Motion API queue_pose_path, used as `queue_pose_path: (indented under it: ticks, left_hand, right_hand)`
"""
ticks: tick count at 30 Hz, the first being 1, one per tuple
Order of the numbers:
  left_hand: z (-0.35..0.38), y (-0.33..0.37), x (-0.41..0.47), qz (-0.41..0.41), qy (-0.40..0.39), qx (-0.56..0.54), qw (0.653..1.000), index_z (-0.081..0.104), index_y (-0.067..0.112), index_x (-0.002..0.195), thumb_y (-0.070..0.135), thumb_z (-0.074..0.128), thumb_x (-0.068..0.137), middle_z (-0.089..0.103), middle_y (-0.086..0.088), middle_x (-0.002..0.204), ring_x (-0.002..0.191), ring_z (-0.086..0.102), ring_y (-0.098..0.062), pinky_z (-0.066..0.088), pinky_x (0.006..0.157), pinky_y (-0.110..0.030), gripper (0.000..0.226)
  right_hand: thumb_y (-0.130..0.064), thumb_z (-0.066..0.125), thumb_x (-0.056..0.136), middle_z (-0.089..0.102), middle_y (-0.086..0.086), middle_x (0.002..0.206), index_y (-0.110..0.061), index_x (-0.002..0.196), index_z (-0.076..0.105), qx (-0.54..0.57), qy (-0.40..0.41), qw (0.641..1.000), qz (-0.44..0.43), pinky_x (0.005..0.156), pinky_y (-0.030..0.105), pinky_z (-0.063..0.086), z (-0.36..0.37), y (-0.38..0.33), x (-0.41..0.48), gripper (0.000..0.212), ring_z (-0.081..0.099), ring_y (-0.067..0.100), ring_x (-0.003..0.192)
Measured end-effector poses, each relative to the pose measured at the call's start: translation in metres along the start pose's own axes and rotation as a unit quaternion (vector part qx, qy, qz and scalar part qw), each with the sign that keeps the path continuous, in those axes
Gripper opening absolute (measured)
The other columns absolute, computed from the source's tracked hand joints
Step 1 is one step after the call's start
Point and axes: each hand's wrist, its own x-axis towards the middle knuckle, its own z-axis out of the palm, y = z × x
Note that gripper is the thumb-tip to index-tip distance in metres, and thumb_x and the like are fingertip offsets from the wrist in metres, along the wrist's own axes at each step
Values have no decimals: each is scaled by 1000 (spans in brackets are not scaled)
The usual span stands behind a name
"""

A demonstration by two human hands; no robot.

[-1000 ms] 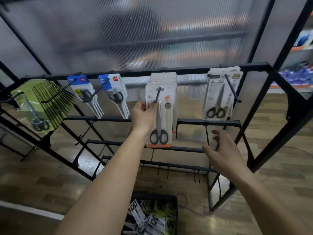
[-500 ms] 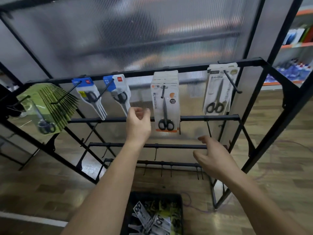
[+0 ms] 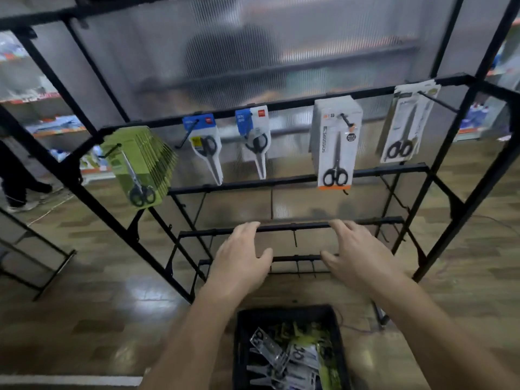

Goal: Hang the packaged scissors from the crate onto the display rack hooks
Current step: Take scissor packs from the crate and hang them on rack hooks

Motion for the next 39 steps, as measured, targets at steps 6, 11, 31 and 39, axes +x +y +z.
queue_pose_path:
  ticks: [6, 11, 31, 39]
  left_hand:
    - [3, -59, -46, 19, -39, 53, 998, 24, 27, 160, 40, 50, 103, 27, 5, 166, 149, 32, -20, 27, 124, -42, 64]
    - [13, -77, -58, 37, -50, 54, 997, 24, 27, 160, 40, 49, 103, 28, 5, 165, 147, 34, -21, 25, 124, -40, 63]
    - [180, -96, -48, -30, -221, 104, 969, 45, 22, 146, 38, 56, 98, 53, -6, 143, 128, 53, -31, 47, 100, -43, 52]
    - [300, -166, -25, -63, -273, 110, 954, 41, 25, 150, 42, 55, 100, 52, -6, 143, 128, 53, -29, 45, 102, -43, 55]
  right_hand:
    - [-46, 53, 97, 47, 3, 150, -23, 149, 39, -38, -39, 998, 37, 105, 40, 45, 37, -38, -47, 58, 44, 25, 136]
    - [-45, 53, 97, 45, 4, 151, -22, 148, 40, -62, -47, 996, 43, 107, 40, 44, 43, -55, -59, 57, 41, 26, 138]
    - [-41, 61, 91, 50, 11, 148, -17, 145, 44, -45, -282, 954, 87, 104, 44, 47, 166, 56, -59, 62, 48, 35, 133]
    - [-41, 59, 94, 53, 14, 142, -20, 146, 43, -58, -347, 931, 101, 102, 45, 46, 293, 144, -40, 58, 51, 37, 129]
